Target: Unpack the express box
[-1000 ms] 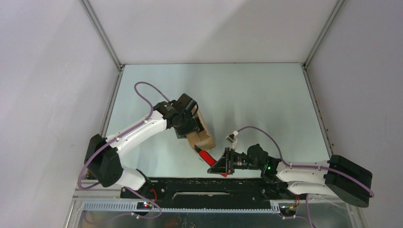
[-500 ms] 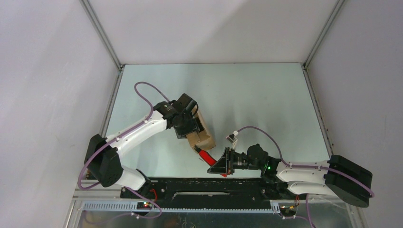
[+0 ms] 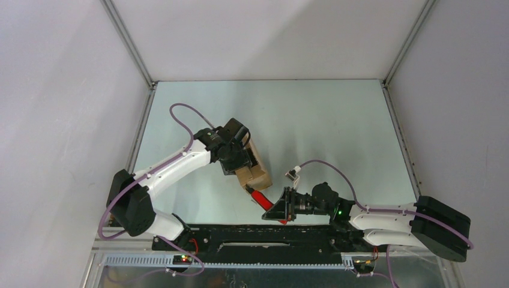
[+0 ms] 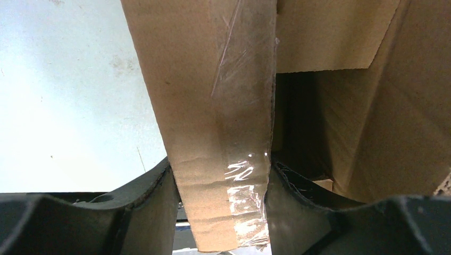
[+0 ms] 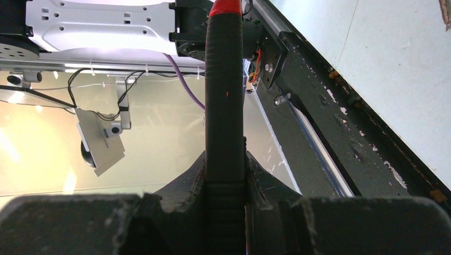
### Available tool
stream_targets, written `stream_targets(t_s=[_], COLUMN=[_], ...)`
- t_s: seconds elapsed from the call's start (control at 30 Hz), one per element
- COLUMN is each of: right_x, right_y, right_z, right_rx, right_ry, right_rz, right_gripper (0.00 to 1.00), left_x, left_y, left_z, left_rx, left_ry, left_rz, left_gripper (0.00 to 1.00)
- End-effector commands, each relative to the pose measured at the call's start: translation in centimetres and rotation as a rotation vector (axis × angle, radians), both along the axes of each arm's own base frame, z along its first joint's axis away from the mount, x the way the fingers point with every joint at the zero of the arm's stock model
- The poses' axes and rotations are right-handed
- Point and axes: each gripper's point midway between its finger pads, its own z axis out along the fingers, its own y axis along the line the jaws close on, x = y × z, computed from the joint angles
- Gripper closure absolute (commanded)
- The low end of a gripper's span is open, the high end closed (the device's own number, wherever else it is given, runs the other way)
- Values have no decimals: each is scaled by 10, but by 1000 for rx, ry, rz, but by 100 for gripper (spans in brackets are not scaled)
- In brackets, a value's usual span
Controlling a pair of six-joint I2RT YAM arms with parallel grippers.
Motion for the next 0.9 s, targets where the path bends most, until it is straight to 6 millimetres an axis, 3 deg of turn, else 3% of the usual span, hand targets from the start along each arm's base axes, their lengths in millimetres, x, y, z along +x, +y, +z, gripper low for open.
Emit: stream_targets(t_s=[0.0,0.87], right_x=[3,4], right_y=[7,8], right_z=[25,33], right_rx=[72,91], right_ry=[-42,-58], right_rz=[-7,-11], right_gripper=[100,100], left_x=[4,2], left_y=[-3,-2], left_z=[14,14], left_rx=[-27,-35], left_ry=[-46,-51], left_rz=[-3,-3], left_gripper=[92,92])
